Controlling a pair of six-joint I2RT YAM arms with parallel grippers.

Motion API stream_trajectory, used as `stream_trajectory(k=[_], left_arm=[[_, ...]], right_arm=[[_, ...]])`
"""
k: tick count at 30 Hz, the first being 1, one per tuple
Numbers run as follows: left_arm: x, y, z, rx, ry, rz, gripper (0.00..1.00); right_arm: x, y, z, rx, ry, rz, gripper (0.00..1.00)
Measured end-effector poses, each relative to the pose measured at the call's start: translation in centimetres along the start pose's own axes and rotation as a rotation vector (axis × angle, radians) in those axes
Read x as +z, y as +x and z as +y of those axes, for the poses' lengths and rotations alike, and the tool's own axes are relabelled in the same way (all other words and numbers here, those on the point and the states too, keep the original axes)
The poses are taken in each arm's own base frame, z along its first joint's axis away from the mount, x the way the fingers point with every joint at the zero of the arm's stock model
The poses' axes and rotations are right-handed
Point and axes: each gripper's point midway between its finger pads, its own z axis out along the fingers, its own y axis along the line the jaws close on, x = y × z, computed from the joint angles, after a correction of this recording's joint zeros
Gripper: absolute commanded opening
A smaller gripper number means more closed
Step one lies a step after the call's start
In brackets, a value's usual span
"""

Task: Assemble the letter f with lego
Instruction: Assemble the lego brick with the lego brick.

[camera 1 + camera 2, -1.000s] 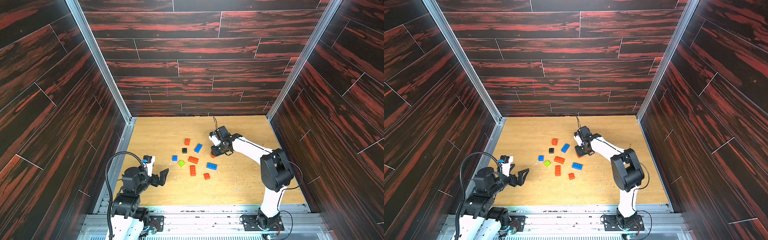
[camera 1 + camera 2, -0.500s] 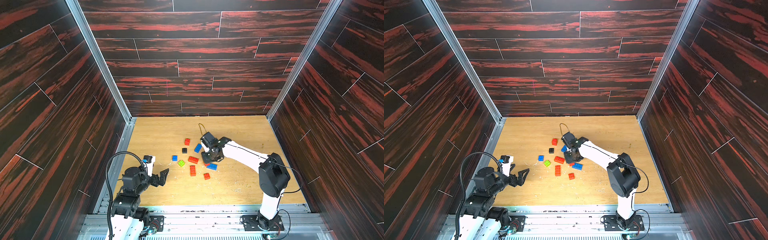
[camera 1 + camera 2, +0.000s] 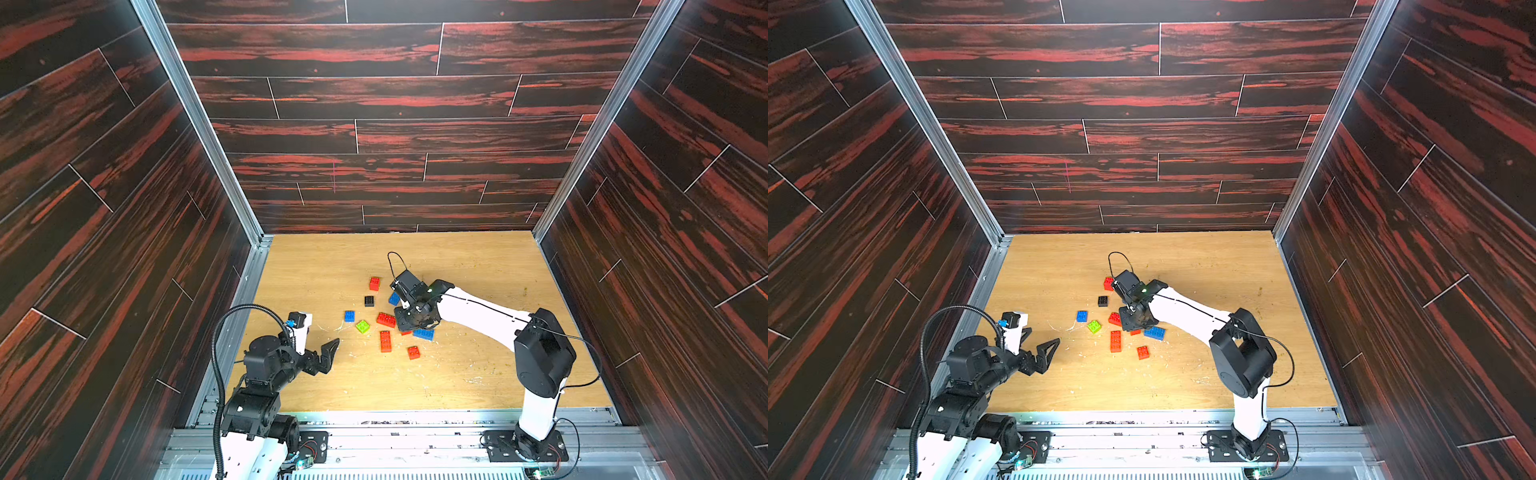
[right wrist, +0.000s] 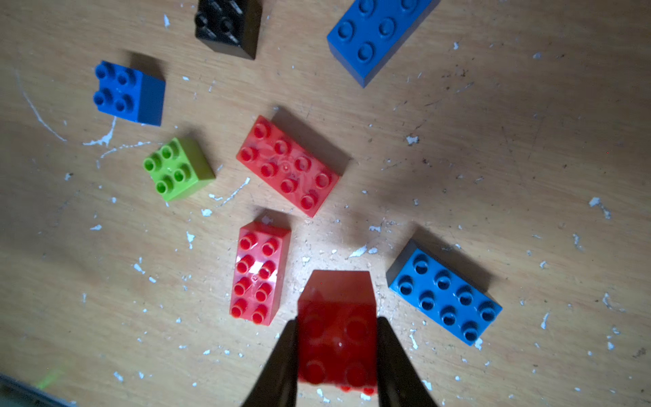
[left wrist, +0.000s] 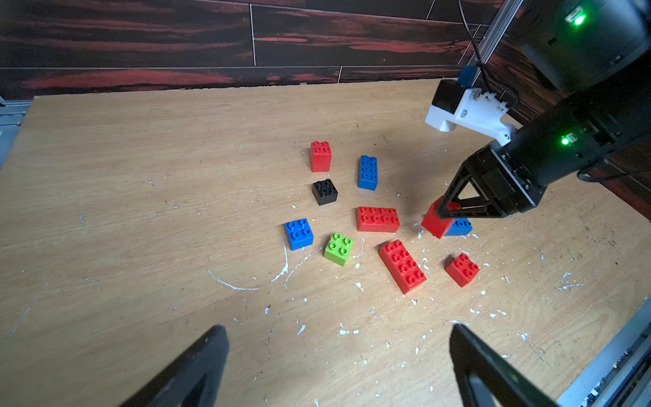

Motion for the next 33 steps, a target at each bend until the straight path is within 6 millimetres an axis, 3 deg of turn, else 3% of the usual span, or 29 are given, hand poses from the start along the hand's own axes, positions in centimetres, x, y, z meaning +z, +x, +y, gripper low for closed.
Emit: stream_trajectory(k=[9, 26, 33], left_arm=[[0.0, 0.1, -0.2, 0.004, 0.008, 0.005, 1.00], [0.1, 0.2, -0.6, 0.016, 0.021, 0.007, 1.00], [0.1, 0.2, -0.6, 0.017, 0.023, 0.008, 1.00]], right_arm=[[1.7, 0.8, 0.0, 0.051, 0.046, 0.016, 0.10], [1.9, 1.3, 0.9, 0.148, 0.087, -0.027, 0.09], [3.0, 2.3, 0.2, 0.182, 0.114, -0.029, 0.08]])
